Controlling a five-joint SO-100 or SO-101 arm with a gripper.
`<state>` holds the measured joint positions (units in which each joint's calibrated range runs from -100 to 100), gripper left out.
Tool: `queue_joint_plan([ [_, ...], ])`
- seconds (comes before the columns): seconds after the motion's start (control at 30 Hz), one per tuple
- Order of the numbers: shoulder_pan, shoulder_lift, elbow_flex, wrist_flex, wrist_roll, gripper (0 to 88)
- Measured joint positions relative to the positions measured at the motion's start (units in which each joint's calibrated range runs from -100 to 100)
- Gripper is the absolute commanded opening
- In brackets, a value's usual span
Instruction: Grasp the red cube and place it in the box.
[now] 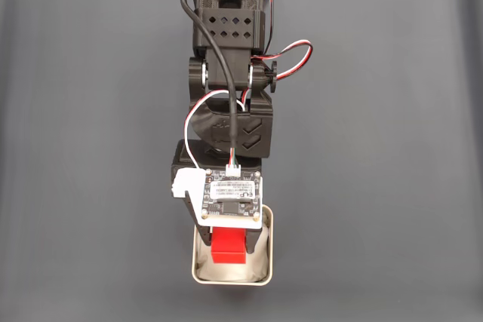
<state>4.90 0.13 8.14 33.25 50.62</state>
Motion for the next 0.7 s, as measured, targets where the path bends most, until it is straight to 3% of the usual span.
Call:
queue_joint_plan([
  [0.17,0.00,0.00,-0.63,0.00,0.83,44.4],
  [0.7,0.00,0.00,-0.63,-0.32,0.98,46.6],
])
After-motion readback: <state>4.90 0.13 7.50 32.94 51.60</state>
